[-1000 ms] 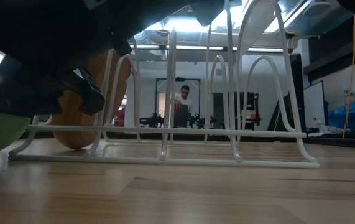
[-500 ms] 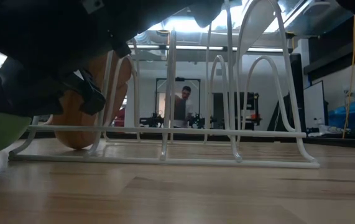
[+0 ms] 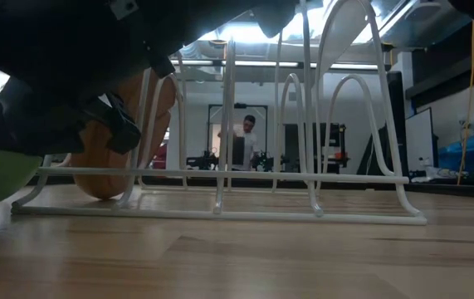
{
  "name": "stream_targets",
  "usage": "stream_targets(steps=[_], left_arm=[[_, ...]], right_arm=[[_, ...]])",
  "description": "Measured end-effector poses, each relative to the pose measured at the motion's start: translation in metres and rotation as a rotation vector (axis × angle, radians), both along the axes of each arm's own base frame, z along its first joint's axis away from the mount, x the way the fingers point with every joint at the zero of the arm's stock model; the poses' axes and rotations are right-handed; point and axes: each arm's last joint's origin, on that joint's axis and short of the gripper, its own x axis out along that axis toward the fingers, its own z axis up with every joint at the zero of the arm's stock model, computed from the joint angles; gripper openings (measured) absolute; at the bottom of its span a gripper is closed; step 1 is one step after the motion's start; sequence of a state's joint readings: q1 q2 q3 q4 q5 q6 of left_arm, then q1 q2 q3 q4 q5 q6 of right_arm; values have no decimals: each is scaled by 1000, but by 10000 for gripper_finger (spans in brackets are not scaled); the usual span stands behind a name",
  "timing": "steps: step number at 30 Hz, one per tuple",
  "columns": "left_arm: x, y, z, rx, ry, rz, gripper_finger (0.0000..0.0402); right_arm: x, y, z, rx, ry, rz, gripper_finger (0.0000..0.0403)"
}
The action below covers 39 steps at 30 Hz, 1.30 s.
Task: Sort dishes
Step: Put the blue plate into the dish rack
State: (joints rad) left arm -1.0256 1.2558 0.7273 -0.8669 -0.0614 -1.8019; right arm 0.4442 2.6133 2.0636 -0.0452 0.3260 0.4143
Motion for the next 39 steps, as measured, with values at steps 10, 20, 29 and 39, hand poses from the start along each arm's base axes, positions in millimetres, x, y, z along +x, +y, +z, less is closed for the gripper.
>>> stream_targets(steps=[10, 20, 29, 39], left_arm=[[0, 0, 1, -5, 6, 1, 1], [0, 0, 0, -5, 7, 13, 1], [0, 0, 0, -4, 10, 25, 0], [-1, 1, 0, -2, 12, 29, 0]], right_arm=[[0, 0, 0, -3, -1, -4, 165], [0, 0, 13, -12, -28, 20, 165], [0, 0, 14, -29, -39, 28, 165], [1, -1, 17, -47, -69, -16, 165]])
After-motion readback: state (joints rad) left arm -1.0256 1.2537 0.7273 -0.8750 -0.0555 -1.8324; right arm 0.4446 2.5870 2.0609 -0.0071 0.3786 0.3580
